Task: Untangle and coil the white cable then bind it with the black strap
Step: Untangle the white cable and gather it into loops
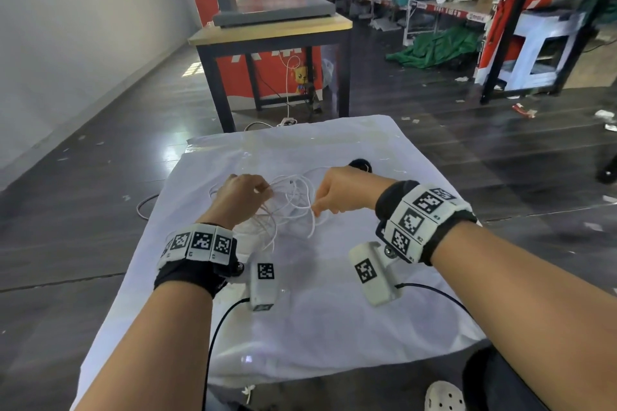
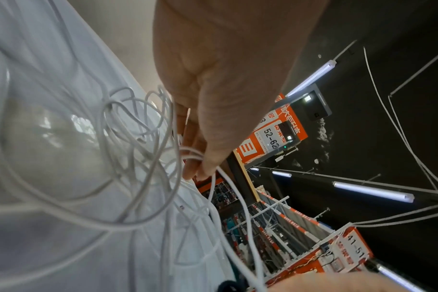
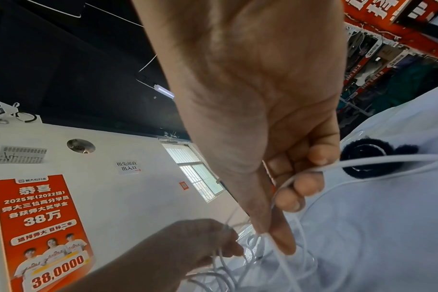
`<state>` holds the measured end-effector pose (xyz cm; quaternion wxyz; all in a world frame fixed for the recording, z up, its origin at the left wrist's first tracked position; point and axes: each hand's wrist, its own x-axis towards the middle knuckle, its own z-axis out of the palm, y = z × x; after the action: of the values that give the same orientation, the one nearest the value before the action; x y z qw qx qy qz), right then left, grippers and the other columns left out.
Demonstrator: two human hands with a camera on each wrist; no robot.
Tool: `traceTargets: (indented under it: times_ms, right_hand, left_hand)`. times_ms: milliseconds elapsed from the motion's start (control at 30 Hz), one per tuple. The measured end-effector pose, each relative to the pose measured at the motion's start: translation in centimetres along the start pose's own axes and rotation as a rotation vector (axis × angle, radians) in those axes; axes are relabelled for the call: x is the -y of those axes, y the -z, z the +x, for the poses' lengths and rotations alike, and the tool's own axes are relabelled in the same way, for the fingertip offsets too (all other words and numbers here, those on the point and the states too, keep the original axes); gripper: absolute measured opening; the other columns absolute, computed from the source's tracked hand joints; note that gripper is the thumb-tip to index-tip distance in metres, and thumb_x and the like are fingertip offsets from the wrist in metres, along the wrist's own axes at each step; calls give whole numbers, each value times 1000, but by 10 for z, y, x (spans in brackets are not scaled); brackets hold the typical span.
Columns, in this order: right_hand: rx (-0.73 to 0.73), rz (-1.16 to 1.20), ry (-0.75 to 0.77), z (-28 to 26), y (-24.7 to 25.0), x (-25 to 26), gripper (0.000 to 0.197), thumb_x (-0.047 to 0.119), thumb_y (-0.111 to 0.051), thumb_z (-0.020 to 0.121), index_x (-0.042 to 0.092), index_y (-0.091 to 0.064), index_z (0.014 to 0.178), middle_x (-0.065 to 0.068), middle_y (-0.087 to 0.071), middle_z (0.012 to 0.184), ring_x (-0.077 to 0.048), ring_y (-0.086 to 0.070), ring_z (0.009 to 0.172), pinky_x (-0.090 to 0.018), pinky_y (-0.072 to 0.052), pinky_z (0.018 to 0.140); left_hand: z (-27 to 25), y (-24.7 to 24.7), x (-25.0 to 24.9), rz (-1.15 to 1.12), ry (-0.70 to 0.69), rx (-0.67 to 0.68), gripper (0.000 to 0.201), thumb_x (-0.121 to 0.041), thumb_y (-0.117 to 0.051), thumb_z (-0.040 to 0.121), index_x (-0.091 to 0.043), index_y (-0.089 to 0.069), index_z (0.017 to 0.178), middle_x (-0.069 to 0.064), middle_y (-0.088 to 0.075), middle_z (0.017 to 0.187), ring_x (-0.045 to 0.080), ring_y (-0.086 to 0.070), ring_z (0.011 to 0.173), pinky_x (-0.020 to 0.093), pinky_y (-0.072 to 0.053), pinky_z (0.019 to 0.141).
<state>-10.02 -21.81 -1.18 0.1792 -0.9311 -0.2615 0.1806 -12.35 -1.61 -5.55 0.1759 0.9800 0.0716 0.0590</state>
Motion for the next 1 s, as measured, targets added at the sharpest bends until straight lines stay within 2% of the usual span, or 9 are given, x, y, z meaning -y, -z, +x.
traceTargets:
  times_ms: [100,200,267,333,433,533,667,867,1000]
  right_hand:
    - [-59,-18,-7,2,1,2,24,31,-60,91,13,-75,96,5,-56,64,-10,-50,58,-19,-38,51]
    - [-100,-60,-26,4,3,4,24,32,-61,91,13,-75,95,3,-59,69,-18,-58,73,-23,-40,55]
    - [-97,-81,-33,6,3,6,23,30,-63,89,11,-75,95,-3,-63,79,-24,-63,83,-28,-46,65]
    - [-104,-96,-38,7,1,7,23,29,-64,88,10,-74,97,-7,-67,88,-27,-64,88,-32,-50,74]
    - [-113,-97,-43,8,-1,8,22,29,-64,88,10,-74,94,-9,-70,95,-28,-65,89,-36,-53,80]
    - [-117,-97,-44,9,-3,9,23,28,-65,87,9,-72,97,-11,-69,98,-29,-65,89,-39,-54,82]
    - [-137,-106,-43,8,-6,9,27,28,-63,88,4,-67,100,-12,-68,98,-29,-65,88,-37,-52,79]
    - [-161,-118,-64,8,-7,7,21,28,-61,88,12,-56,77,-4,-56,77,-21,-55,66,-30,-45,61]
    - [-210,22,-76,10,-5,8,34,26,-56,90,8,-50,117,-8,-66,93,-25,-66,84,-40,-54,80]
  left_hand:
    - [3,9,-8,-222,-1,-140,21,-25,-49,97,-12,-66,93,-1,-72,93,12,-55,72,11,-35,54]
    - [6,11,-8,-278,-26,-206,15,-18,-50,97,-11,-61,104,-3,-68,100,7,-60,63,3,-37,53]
    - [6,6,-4,-225,2,-130,26,-10,-52,93,-12,-53,119,0,-61,120,16,-66,71,10,-45,64]
    - [6,-1,-1,-98,46,14,46,-6,-52,89,-12,-40,133,8,-54,134,30,-66,90,33,-50,84]
    - [6,-8,-1,-36,83,154,57,-9,-51,88,-13,-31,141,12,-55,132,30,-66,86,39,-52,84]
    - [5,-8,-2,15,72,190,41,-14,-54,89,-7,-51,129,14,-64,117,30,-66,90,33,-53,79]
    - [2,-1,-2,41,79,66,20,-20,-57,89,-6,-71,90,6,-61,73,30,-59,83,25,-35,55]
    - [6,4,-10,200,33,-120,20,-29,-53,91,-20,-71,91,-4,-62,101,21,-38,123,39,-23,94]
    - [6,14,-23,-338,-24,-41,20,-23,-49,96,-13,-65,92,-1,-71,95,14,-68,88,22,-46,66]
